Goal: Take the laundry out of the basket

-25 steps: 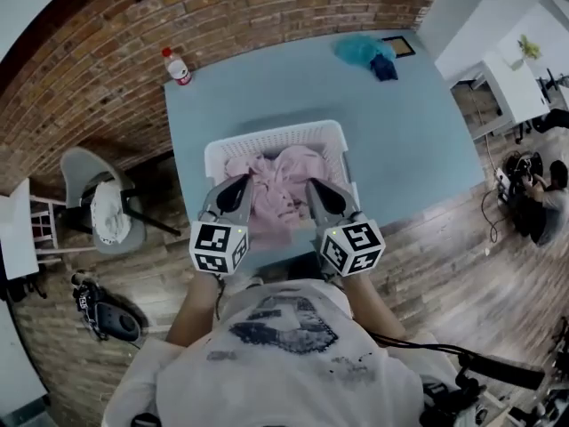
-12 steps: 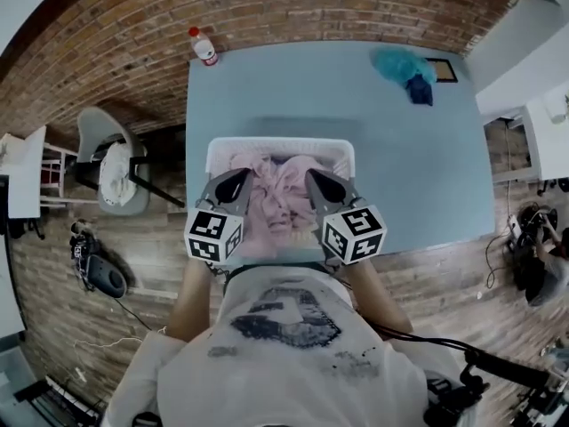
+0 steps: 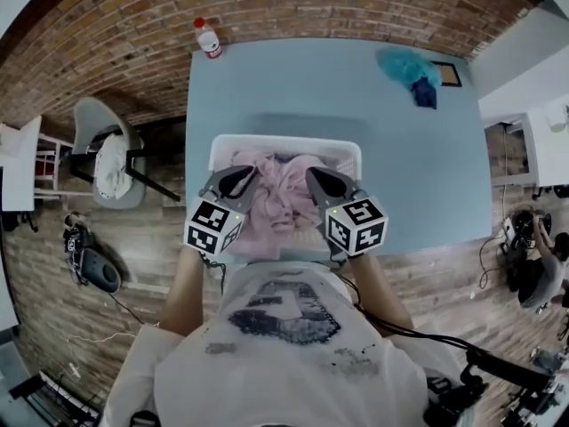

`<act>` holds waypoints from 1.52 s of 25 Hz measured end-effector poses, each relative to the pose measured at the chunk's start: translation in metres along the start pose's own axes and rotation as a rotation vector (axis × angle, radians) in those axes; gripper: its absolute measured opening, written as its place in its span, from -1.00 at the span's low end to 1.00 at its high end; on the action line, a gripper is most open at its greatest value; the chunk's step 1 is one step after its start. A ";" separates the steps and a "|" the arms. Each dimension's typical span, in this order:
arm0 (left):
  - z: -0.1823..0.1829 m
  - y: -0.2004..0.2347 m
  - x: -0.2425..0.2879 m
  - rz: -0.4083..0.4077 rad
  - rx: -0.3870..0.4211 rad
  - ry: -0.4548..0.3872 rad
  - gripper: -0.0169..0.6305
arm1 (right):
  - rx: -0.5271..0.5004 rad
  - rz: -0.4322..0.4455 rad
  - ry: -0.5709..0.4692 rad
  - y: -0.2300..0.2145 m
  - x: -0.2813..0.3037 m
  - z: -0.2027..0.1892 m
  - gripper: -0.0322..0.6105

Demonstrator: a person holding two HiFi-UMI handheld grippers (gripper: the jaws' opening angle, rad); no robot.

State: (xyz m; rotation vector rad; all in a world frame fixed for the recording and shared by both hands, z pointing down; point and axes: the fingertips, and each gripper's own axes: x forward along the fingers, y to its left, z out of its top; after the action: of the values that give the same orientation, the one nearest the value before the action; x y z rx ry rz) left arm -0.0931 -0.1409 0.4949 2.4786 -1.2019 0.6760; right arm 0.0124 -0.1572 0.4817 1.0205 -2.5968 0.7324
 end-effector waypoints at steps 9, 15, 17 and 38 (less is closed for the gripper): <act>-0.027 -0.024 0.020 -0.188 0.143 0.130 -0.44 | -0.097 0.026 0.115 -0.007 0.001 -0.010 -0.62; -0.041 -0.030 0.027 -0.270 0.137 0.231 -0.11 | -0.209 0.096 0.252 0.001 0.007 -0.026 -0.31; -0.045 -0.033 0.029 -0.296 0.123 0.258 0.00 | -0.210 0.111 0.280 0.003 0.010 -0.031 -0.10; -0.101 -0.034 0.062 -0.454 0.408 0.699 0.42 | -0.741 0.382 0.773 0.004 0.061 -0.106 0.54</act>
State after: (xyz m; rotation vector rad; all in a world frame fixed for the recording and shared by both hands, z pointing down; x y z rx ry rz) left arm -0.0607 -0.1141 0.6112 2.3283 -0.2513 1.5754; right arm -0.0291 -0.1318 0.5942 -0.0071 -2.0625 0.1212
